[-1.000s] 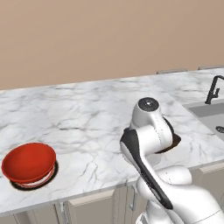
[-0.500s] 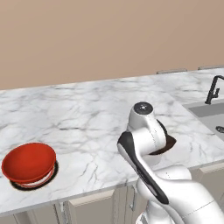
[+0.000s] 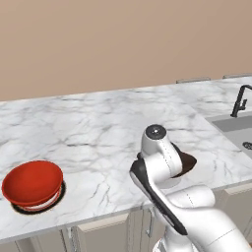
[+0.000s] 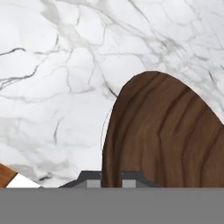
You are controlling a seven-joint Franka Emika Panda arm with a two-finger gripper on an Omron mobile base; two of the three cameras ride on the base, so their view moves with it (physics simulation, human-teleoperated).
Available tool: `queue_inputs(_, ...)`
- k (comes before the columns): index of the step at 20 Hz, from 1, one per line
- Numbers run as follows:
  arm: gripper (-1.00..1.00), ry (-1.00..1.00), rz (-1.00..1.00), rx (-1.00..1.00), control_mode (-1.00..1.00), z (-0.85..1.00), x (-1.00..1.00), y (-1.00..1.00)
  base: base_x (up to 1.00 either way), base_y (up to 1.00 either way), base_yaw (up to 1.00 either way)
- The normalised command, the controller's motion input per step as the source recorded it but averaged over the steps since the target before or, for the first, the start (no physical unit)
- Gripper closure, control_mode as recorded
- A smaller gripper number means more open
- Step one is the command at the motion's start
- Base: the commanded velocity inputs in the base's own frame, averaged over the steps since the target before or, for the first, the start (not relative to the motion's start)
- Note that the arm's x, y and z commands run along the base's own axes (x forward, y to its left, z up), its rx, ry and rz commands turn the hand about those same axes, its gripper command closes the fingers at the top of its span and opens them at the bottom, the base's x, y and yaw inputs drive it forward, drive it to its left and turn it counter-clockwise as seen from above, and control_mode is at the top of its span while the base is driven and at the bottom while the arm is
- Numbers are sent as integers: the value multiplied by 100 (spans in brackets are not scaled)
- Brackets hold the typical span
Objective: Move the bowls from the cabinet to the plates on the dining table.
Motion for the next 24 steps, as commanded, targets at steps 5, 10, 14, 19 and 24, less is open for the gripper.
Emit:
queue_inputs(5,100,-1,0,-2,-100,-2,18,0,0,0,0)
queue_inputs(10,100,1,0,2,-100,-19,39,0,0,0,0)
queue_inputs(14,100,1,0,4,-100,-21,25,0,0,0,0)
queue_inputs(19,100,0,0,0,-100,-24,14,0,0,0,0)
queue_inputs(24,100,0,0,0,-100,-29,9,0,0,0,0)
